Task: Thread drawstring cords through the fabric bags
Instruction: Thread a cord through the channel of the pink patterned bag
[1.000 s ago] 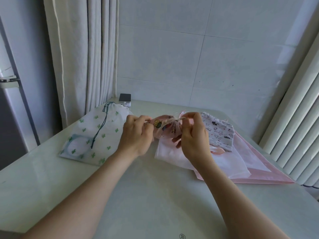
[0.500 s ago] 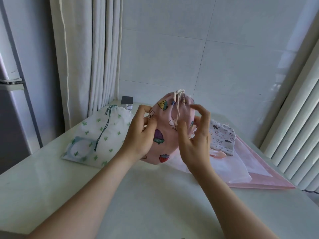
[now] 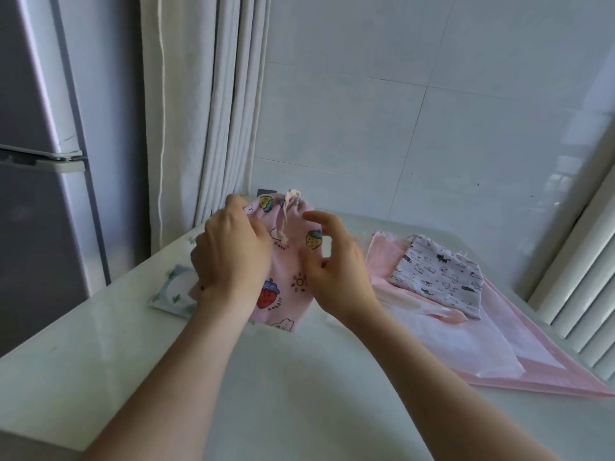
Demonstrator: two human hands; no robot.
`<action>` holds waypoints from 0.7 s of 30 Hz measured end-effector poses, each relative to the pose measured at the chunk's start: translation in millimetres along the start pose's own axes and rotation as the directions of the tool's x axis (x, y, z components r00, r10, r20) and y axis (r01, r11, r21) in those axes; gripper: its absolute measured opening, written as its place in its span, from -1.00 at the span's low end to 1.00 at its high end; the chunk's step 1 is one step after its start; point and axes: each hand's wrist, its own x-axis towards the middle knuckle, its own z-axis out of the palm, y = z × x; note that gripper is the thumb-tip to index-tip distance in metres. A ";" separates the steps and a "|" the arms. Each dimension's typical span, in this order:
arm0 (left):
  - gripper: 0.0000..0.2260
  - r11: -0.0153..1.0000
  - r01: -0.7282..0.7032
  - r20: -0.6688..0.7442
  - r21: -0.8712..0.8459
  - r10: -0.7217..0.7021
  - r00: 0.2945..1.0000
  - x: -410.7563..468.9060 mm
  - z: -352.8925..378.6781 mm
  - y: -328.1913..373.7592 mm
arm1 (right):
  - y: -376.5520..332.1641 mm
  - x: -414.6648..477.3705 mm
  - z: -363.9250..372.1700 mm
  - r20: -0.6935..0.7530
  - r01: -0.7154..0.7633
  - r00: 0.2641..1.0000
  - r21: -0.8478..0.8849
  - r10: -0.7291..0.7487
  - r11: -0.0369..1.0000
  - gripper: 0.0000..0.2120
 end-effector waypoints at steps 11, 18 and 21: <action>-0.76 0.948 -0.077 0.257 0.309 -0.005 0.966 7.9 32.0 -27.5 | 3.1 3.7 67.2 0.170 -0.080 0.981 -0.097 0.095 0.992 -0.72; -0.53 0.899 -0.096 0.438 0.427 -0.112 0.892 2.3 35.1 -30.6 | 15.6 3.0 61.6 0.144 -0.067 0.985 -0.159 0.091 0.985 -0.62; -0.49 0.907 -0.093 0.496 0.412 -0.138 0.857 -1.0 42.1 -35.5 | 14.1 0.4 57.5 0.145 -0.181 0.969 -0.136 0.200 0.974 -0.60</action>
